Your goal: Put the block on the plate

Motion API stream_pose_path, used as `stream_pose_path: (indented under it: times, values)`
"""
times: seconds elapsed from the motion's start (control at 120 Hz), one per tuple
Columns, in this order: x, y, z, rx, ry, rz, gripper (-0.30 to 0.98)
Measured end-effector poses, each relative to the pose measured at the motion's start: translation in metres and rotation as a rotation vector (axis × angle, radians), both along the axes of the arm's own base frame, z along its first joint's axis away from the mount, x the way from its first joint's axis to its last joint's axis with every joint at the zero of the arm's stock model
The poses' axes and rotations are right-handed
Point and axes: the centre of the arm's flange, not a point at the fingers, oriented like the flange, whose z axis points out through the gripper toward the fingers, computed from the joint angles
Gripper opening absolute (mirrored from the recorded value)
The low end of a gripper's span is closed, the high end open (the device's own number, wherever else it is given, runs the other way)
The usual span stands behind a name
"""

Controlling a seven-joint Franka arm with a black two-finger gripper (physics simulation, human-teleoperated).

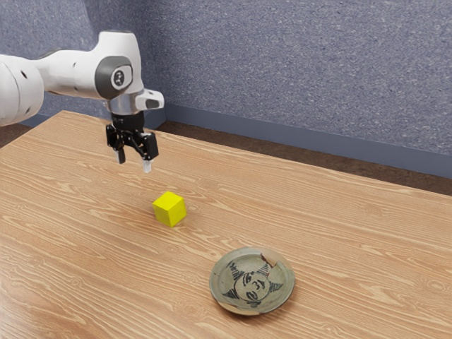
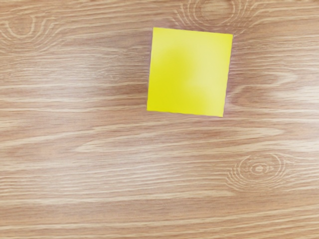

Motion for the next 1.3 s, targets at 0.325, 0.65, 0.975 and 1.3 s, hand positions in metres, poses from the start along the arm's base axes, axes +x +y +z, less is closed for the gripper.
stream_pose_path:
  times: [0.325,0.65,0.975,1.3]
  values:
    - [0.023,-0.002,-0.040,-0.024,0.012,-0.023,0.69]
    - [0.038,-0.002,-0.071,-0.031,0.014,-0.041,0.69]
    - [0.051,-0.009,-0.107,-0.046,0.038,-0.060,0.69]
    - [0.060,-0.010,-0.138,-0.049,0.061,-0.070,0.69]
